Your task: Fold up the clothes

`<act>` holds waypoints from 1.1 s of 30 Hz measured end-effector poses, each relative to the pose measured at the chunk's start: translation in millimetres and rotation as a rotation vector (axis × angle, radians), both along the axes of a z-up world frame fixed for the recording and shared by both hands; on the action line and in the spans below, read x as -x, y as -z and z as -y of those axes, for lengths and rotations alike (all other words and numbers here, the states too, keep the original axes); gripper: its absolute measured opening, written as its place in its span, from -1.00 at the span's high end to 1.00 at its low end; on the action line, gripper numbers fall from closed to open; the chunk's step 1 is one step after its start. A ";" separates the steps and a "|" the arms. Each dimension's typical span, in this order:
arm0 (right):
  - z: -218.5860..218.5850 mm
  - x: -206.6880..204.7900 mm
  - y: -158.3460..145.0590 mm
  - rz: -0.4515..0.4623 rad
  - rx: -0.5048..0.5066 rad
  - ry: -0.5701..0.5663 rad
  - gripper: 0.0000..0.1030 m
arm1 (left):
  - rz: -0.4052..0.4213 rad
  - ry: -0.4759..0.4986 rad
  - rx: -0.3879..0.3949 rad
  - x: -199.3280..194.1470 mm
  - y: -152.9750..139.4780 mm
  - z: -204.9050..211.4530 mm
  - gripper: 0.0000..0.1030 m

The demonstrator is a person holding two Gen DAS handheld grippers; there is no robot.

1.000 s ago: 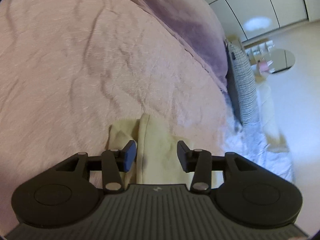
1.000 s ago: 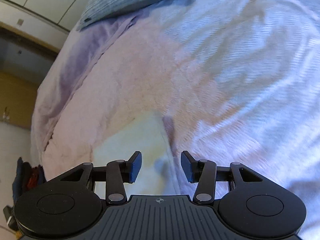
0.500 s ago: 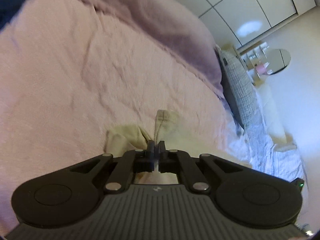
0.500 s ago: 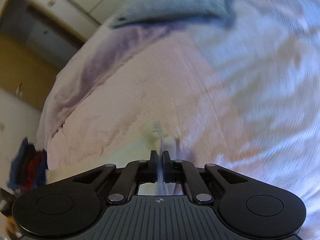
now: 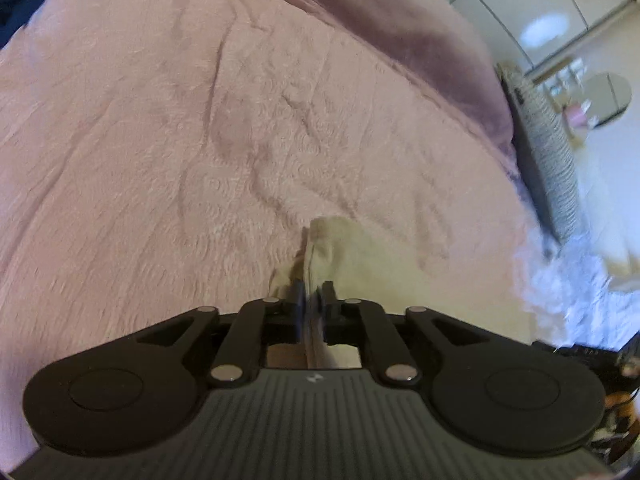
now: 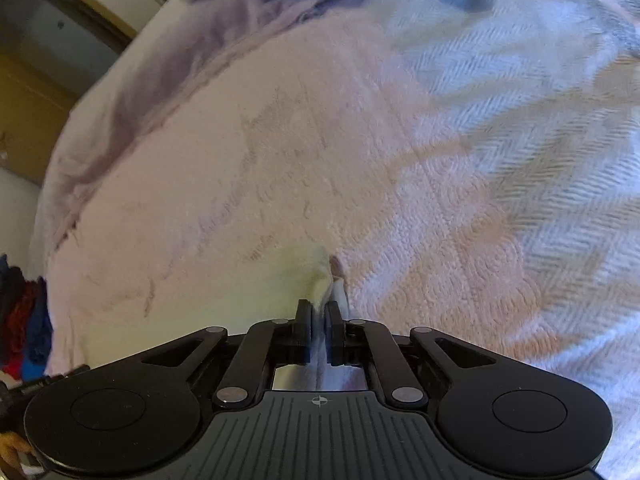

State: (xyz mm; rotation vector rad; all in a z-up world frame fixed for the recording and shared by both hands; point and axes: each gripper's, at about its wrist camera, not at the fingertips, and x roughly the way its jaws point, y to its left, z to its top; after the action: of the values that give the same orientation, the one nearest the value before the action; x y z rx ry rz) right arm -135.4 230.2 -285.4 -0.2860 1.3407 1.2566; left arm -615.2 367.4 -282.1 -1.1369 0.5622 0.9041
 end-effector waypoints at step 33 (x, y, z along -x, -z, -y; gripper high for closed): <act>203.7 10.7 -16.6 -0.304 0.023 0.271 -0.13 | 0.240 -0.419 0.244 81.5 7.9 190.3 0.16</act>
State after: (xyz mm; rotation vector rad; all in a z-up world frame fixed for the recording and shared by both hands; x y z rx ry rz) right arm -146.1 26.5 -268.8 0.0755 1.5938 1.0847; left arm -696.7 177.1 -290.0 -1.5981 0.2420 1.0540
